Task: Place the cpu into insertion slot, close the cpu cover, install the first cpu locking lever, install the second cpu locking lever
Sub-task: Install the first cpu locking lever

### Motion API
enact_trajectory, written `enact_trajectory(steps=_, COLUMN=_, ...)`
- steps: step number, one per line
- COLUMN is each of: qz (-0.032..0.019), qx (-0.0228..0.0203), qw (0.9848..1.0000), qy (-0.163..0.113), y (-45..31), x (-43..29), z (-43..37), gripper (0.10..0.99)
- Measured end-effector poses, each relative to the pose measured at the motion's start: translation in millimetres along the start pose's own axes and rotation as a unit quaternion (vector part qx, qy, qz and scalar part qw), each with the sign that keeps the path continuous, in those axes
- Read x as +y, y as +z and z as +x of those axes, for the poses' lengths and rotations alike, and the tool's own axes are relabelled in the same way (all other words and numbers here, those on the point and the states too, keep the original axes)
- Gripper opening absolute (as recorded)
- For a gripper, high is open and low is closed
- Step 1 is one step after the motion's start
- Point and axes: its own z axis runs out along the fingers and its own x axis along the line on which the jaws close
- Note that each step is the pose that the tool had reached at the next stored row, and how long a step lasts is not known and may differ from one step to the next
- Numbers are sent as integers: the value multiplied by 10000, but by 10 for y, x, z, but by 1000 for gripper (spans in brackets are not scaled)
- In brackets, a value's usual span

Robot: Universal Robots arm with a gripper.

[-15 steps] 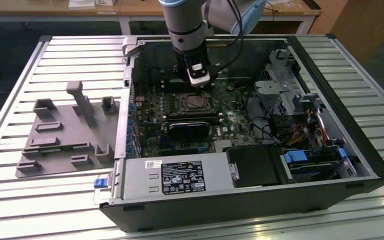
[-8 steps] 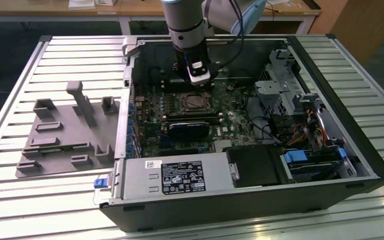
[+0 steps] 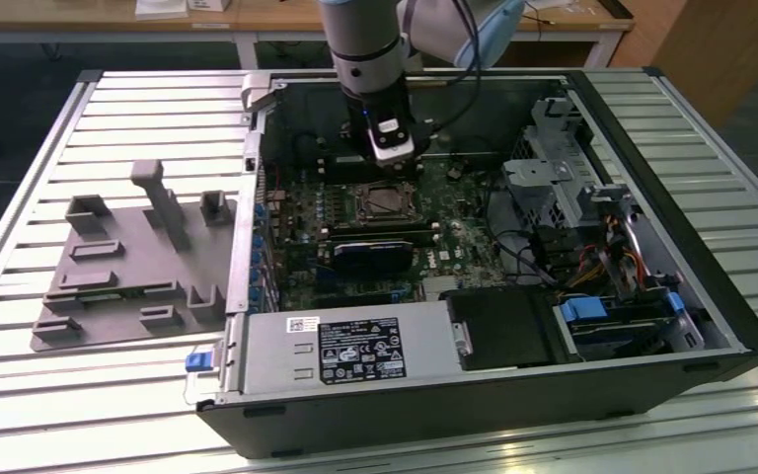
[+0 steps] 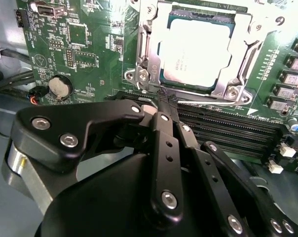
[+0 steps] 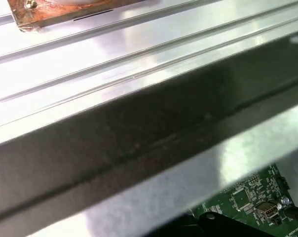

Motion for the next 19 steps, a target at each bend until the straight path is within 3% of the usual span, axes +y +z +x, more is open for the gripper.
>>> enact_trajectory(steps=8, qz=86, qx=-47, qw=9999, qy=-23, y=3, x=11, z=48, gripper=102)
enact_trajectory(steps=19, qz=89, qx=-49, qw=9999, qy=-24, y=23, x=42, z=72, gripper=102)
